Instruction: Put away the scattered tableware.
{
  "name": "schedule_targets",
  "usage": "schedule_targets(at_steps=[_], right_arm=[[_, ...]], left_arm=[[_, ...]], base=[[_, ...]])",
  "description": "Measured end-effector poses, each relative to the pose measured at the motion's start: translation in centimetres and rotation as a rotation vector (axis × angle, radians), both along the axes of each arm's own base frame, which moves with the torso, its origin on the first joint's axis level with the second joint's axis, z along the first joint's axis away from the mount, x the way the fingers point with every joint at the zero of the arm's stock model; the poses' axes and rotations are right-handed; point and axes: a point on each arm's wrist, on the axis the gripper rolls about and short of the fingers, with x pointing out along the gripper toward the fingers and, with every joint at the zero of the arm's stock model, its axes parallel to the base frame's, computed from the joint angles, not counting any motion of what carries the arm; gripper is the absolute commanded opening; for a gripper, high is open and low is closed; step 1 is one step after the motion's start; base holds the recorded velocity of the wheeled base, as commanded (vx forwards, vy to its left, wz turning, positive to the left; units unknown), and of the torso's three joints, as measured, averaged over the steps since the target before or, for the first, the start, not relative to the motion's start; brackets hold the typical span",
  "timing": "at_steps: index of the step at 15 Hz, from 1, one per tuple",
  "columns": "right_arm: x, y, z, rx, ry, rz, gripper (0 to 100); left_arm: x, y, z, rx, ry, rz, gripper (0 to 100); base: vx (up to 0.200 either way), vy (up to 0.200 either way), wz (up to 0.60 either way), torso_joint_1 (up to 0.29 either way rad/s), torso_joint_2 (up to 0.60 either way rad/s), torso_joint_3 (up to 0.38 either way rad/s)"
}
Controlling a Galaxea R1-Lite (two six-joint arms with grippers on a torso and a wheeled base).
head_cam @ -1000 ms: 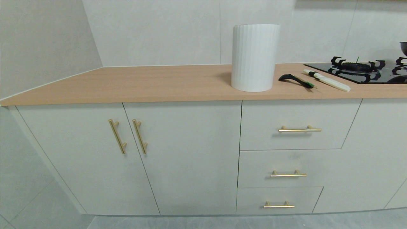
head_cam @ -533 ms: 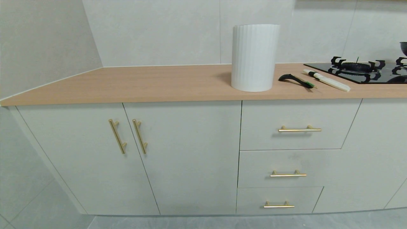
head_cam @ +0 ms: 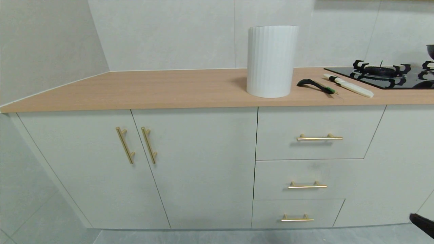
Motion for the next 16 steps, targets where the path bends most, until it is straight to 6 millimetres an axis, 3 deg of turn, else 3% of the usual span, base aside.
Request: schedule_targets(at_steps=[3, 6, 9, 12, 16], right_arm=[[6.5, 0.9, 0.8, -0.014, 0.111, 0.034, 100], [11.9, 1.9, -1.4, -0.036, 0.235, 0.042, 100], [16.9, 2.2, -4.6, -0.033, 0.206, 0.019, 100], [20.5, 2.0, -8.5, -0.044, 0.195, 0.001, 100], [22.6, 2.4, -13.8, -0.078, 0.228, 0.006, 100]], left_arm=[[0.0, 0.0, 0.0, 0.0, 0.0, 0.0, 100], [0.0, 0.0, 0.0, 0.0, 0.0, 0.0, 100], [0.0, 0.0, 0.0, 0.0, 0.0, 0.0, 100], [0.0, 0.0, 0.0, 0.0, 0.0, 0.0, 100], [0.0, 0.0, 0.0, 0.0, 0.0, 0.0, 100]], base=[[0.0, 0.0, 0.0, 0.0, 0.0, 0.0], [0.0, 0.0, 0.0, 0.0, 0.0, 0.0], [0.0, 0.0, 0.0, 0.0, 0.0, 0.0], [0.0, 0.0, 0.0, 0.0, 0.0, 0.0], [0.0, 0.0, 0.0, 0.0, 0.0, 0.0]])
